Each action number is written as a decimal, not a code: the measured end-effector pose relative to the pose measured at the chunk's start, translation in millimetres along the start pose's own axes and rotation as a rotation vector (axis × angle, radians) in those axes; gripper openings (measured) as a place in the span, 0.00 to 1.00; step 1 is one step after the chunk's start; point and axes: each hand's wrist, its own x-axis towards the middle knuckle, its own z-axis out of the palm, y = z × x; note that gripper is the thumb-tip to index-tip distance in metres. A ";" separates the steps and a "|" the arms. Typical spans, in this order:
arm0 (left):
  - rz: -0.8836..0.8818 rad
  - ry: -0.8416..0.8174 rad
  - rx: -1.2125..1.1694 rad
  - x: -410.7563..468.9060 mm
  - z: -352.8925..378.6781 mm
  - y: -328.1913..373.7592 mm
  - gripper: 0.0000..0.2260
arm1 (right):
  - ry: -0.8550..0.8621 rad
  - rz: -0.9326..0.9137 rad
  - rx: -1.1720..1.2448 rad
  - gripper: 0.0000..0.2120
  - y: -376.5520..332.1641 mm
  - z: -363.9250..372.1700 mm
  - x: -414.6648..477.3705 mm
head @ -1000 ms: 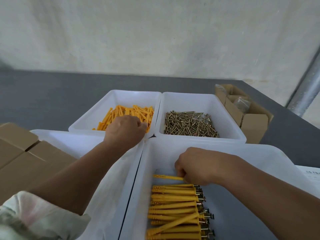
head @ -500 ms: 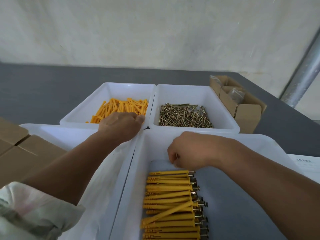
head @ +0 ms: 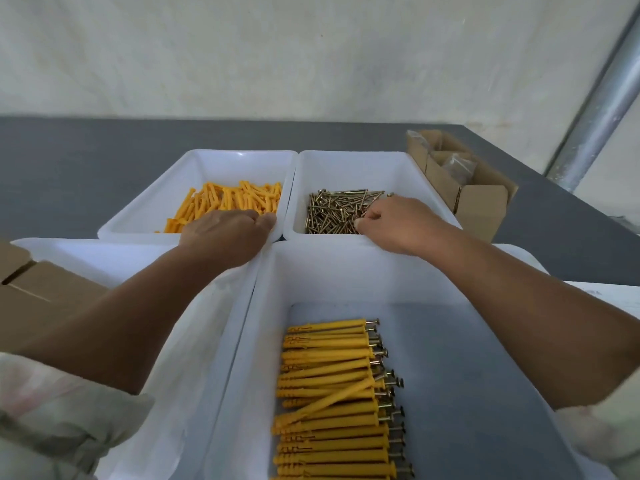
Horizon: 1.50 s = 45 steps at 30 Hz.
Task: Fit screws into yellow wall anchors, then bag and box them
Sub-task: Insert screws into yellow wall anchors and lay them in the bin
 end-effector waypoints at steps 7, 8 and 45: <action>-0.019 0.041 -0.016 -0.7 1.2 -1.2 0.23 | -0.413 -0.017 -0.265 0.11 -12.4 3.8 28.4; -0.026 0.055 -0.020 -1.0 1.4 -1.3 0.23 | -0.437 -0.028 -0.279 0.11 -12.3 3.7 29.2; -0.087 0.182 -0.276 -1.7 -4.5 0.4 0.03 | -0.037 0.173 -0.066 0.09 1.7 13.0 37.4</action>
